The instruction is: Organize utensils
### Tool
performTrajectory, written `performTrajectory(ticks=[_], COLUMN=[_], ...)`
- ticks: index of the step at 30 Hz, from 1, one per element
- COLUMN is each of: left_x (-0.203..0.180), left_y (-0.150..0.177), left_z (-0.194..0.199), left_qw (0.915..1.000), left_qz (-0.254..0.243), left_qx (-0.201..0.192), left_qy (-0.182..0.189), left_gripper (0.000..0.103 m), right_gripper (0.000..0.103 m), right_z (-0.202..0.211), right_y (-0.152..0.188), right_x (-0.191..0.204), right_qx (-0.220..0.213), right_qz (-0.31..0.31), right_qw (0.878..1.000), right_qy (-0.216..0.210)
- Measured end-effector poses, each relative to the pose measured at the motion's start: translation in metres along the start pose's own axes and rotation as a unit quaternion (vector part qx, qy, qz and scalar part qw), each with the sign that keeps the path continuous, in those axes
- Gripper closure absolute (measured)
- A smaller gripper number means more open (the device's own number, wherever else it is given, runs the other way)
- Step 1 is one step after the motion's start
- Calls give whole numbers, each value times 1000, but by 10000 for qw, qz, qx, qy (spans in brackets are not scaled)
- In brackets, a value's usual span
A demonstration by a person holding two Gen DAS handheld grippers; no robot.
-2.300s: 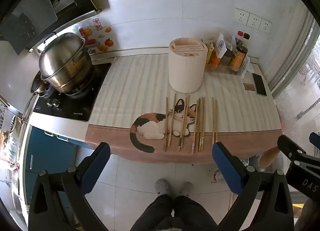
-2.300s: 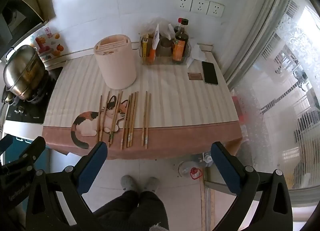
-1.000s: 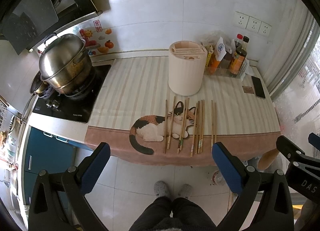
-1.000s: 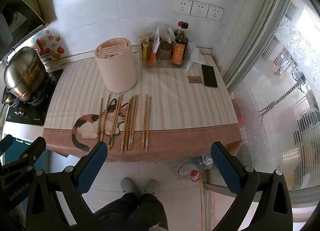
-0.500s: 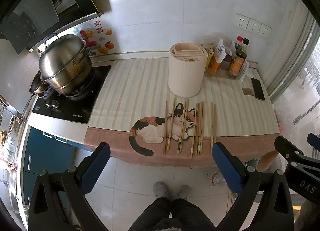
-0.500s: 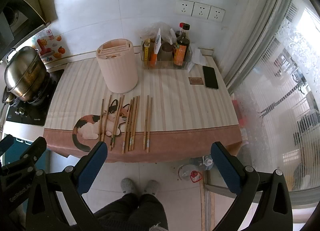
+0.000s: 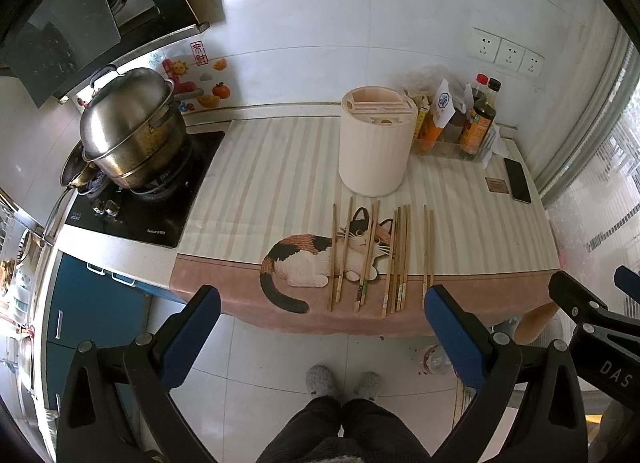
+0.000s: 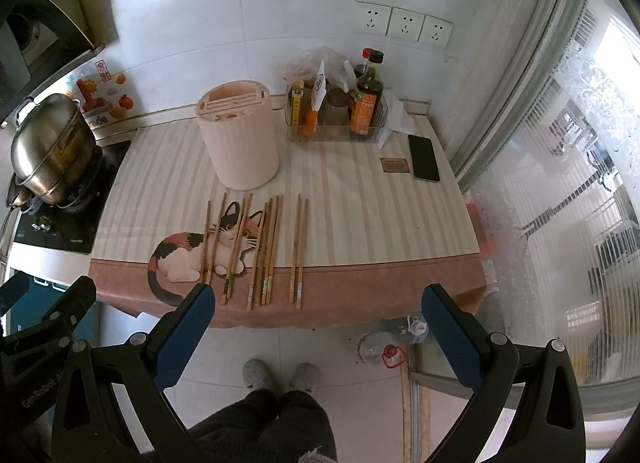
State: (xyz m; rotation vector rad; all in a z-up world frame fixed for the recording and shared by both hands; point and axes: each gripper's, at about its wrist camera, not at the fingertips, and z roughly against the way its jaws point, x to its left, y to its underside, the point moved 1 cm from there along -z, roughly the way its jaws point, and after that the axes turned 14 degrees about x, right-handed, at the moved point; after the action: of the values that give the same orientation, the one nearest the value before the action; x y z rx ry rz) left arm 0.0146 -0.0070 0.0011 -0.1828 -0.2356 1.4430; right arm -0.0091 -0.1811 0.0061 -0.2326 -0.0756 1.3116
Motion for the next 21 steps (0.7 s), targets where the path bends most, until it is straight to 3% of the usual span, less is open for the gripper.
performTrajectory(ticks=[21], left_x=[9], left_y=[-7], left_z=[1], left_qw=[10000], left_qz=[-34], left_qx=[-49], left_qy=[73], left_gripper=[0], right_gripper=[0], right_z=[0], right_y=[-5], right_x=[4], right_qx=[-12], right_qz=[-10], right_qw=[10000], right_qy=[10])
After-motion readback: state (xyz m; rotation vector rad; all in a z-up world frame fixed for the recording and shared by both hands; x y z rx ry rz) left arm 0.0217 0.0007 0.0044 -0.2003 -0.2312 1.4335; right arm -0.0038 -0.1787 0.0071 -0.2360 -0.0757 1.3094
